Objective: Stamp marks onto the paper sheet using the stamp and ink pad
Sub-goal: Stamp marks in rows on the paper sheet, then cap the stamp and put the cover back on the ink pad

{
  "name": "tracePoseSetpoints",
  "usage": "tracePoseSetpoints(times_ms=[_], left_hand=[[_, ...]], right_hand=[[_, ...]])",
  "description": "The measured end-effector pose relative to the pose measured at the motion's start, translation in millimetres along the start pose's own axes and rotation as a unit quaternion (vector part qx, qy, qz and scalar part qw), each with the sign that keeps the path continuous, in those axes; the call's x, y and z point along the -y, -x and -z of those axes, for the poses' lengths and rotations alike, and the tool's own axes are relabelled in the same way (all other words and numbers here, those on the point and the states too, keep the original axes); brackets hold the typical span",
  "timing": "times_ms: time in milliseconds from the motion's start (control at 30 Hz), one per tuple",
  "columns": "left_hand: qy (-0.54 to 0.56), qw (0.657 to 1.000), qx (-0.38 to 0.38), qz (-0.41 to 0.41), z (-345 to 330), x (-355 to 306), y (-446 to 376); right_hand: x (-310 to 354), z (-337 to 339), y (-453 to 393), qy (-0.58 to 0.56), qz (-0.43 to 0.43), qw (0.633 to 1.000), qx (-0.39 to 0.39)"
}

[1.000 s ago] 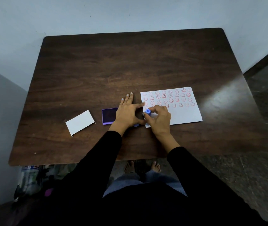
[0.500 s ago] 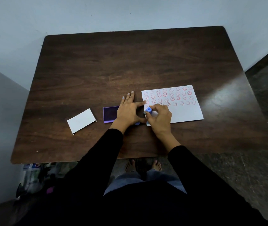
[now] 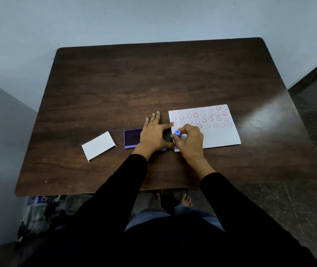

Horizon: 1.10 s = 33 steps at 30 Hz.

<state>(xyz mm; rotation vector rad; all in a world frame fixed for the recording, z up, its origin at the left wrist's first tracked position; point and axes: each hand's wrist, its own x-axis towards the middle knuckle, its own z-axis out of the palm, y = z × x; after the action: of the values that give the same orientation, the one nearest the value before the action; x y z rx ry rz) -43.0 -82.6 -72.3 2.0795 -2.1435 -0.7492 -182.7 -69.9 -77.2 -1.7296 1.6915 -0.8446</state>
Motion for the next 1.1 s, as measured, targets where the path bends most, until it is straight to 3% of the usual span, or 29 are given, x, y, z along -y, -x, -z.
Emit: tracePoseSetpoints(times_ms=[100, 167, 267, 367, 567, 733, 1100], left_hand=[[0.0, 1.0, -0.004, -0.002, -0.1, -0.4, 0.9], [0.001, 1.0, -0.002, -0.001, 0.4, -0.7, 1.2], [-0.009, 1.0, 0.013, 0.002, 3.1, -2.0, 0.8], [-0.019, 0.999, 0.026, 0.005, 5.8, -1.8, 0.0], [0.001, 1.0, 0.014, 0.012, 17.2, -2.8, 5.8], [-0.017, 0.999, -0.025, 0.028, 28.6, 3.9, 27.6], [-0.01, 0.998, -0.044, 0.045, 17.1, 1.6, 37.6]], right_hand=[[4.2, 3.5, -2.0, -0.023, -0.04, 0.999, 0.001], [9.1, 12.0, -4.6, -0.106, -0.099, 0.987, -0.071], [16.1, 32.2, -20.6, -0.239, -0.227, 0.928, -0.175], [20.0, 48.9, -40.8, -0.365, -0.292, 0.858, -0.211], [21.3, 59.7, -52.0, -0.446, -0.31, 0.811, -0.219], [21.5, 61.7, -54.3, -0.468, -0.325, 0.791, -0.221], [27.6, 56.6, -59.8, -0.483, -0.324, 0.793, -0.182]])
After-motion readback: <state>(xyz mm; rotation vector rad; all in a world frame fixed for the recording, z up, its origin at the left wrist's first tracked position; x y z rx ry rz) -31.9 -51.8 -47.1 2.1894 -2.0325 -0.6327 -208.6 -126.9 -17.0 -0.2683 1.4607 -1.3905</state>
